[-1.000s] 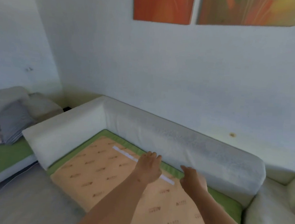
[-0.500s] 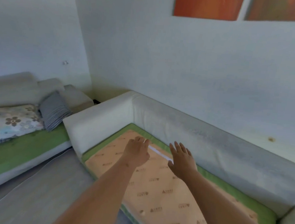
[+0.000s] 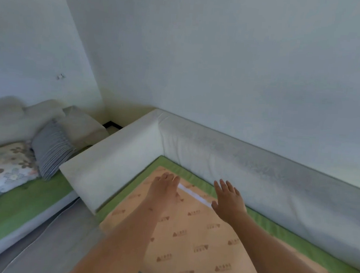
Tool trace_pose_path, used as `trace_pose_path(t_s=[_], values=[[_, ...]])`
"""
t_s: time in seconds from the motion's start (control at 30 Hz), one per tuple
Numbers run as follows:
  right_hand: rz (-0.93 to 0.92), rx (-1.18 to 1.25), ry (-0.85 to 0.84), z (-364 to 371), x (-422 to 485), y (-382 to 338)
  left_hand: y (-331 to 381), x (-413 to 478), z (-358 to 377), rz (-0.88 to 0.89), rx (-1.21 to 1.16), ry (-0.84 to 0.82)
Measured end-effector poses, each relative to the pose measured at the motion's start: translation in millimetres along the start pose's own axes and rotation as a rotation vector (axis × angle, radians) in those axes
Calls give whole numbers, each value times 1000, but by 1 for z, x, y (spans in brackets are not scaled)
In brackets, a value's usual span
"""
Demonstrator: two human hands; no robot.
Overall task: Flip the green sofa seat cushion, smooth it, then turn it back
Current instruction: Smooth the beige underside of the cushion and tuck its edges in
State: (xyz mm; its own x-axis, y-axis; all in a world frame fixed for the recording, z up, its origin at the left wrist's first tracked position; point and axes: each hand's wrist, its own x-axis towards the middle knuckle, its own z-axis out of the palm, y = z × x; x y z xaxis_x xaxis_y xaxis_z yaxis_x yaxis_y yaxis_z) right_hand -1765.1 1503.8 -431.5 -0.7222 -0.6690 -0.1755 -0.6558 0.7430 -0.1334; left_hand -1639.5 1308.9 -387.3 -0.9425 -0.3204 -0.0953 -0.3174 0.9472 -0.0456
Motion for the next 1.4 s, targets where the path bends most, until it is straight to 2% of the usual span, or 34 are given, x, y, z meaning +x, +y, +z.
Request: trace_pose_path(t_s=[0.3, 0.5, 0.67, 0.9, 1.07, 1.27, 1.4], values=[[96, 29, -84, 20, 115, 6, -69, 112, 28, -12, -2, -104], [223, 67, -142, 54, 185, -5, -128, 198, 58, 65, 27, -183], [391, 92, -218, 100, 258, -31, -181, 290, 115, 175, 44, -273], [465, 143, -330, 190, 362, -57, -218, 403, 243, 215, 25, -427], [517, 168, -375, 324, 455, -26, -204, 479, 397, 279, 18, -479], [607, 195, -273, 484, 563, 32, -152, 574, 565, 337, -7, -414], [641, 80, 6, 541, 562, 32, -132, 571, 625, 281, 4, -134]])
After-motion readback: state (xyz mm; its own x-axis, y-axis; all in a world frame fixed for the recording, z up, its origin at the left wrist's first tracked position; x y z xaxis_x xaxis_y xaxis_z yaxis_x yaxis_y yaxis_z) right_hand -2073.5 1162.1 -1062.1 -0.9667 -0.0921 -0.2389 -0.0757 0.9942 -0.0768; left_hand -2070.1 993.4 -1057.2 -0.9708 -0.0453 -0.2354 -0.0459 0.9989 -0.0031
